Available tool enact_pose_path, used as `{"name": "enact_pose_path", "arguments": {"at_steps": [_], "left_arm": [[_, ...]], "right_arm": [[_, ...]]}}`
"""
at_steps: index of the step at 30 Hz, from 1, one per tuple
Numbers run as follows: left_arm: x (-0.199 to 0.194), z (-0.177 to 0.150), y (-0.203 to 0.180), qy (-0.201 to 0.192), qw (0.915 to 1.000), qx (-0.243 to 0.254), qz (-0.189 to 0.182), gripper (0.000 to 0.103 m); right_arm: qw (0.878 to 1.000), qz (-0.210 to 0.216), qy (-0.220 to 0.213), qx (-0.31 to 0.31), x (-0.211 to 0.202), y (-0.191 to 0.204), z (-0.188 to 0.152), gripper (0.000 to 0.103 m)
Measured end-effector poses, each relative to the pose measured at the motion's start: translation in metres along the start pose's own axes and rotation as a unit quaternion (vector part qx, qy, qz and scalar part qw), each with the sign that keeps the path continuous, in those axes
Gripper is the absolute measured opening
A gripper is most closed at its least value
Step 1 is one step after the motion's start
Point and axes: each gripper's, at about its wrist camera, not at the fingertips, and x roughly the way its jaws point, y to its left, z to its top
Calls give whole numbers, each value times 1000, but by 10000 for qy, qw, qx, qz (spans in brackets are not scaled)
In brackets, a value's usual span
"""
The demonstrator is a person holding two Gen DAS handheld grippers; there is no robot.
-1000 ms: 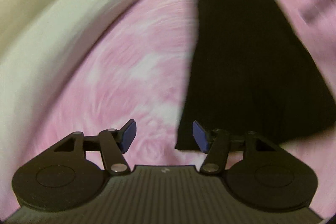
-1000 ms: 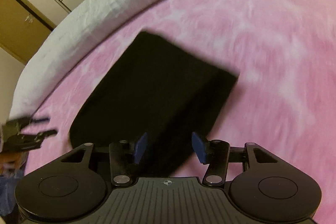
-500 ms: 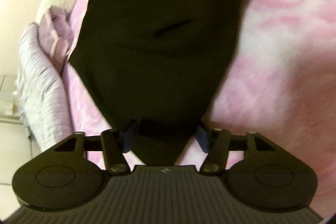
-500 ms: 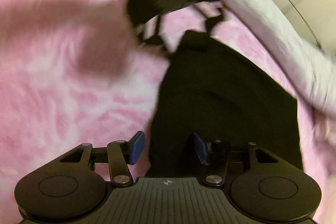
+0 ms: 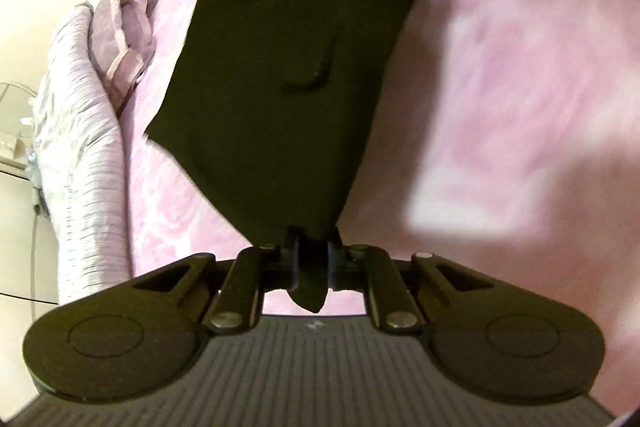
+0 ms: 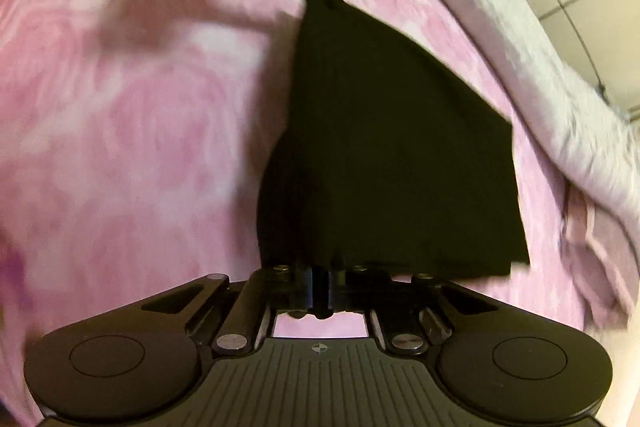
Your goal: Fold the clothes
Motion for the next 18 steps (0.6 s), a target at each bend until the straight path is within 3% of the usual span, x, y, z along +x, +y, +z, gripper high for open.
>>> {"name": "enact_pose_path", "arguments": {"at_steps": [3, 5, 6, 7, 8, 9, 10, 11, 13, 15, 16, 18], "left_arm": [[-1, 17, -14, 100, 9996, -240, -146, 9], [4, 24, -16, 251, 9988, -381, -201, 9], [5, 25, -12, 301, 9980, -504, -244, 9], [6, 27, -8, 332, 9972, -606, -297, 9], [7, 28, -4, 359, 9963, -702, -349, 9], [7, 28, 0, 366, 9956, -762, -401, 9], [8, 29, 4, 372, 9949, -822, -453, 9], [8, 29, 8, 379, 9940, -891, -507, 9], [4, 25, 12, 394, 9910, -1112, -640, 9], [6, 26, 21, 406, 9888, -1223, -747, 9], [7, 26, 26, 410, 9878, -1271, -795, 9], [5, 26, 29, 407, 9877, -1258, -836, 9]], "right_arm": [[9989, 148, 123, 429, -12, -5, -20, 6], [9929, 377, 206, 1113, -15, -14, -25, 10], [9844, 484, 267, 1673, -18, -19, -30, 20], [9671, 670, 257, 2442, -21, -24, -39, 27], [9424, 864, 236, 3222, -25, -29, -49, 42], [9111, 1051, 212, 3979, -29, -34, -58, 53], [8622, 1417, -22, 4864, -30, -38, -74, 57], [7987, 1787, -348, 5736, -31, -37, -90, 61], [6832, 2197, -848, 6912, -24, -23, -112, 67], [5873, 2253, -1152, 7688, -10, -1, -122, 69], [5473, 2243, -1268, 7963, -2, 9, -124, 69], [4864, 2178, -1462, 8334, 9, 17, -129, 69]]}}
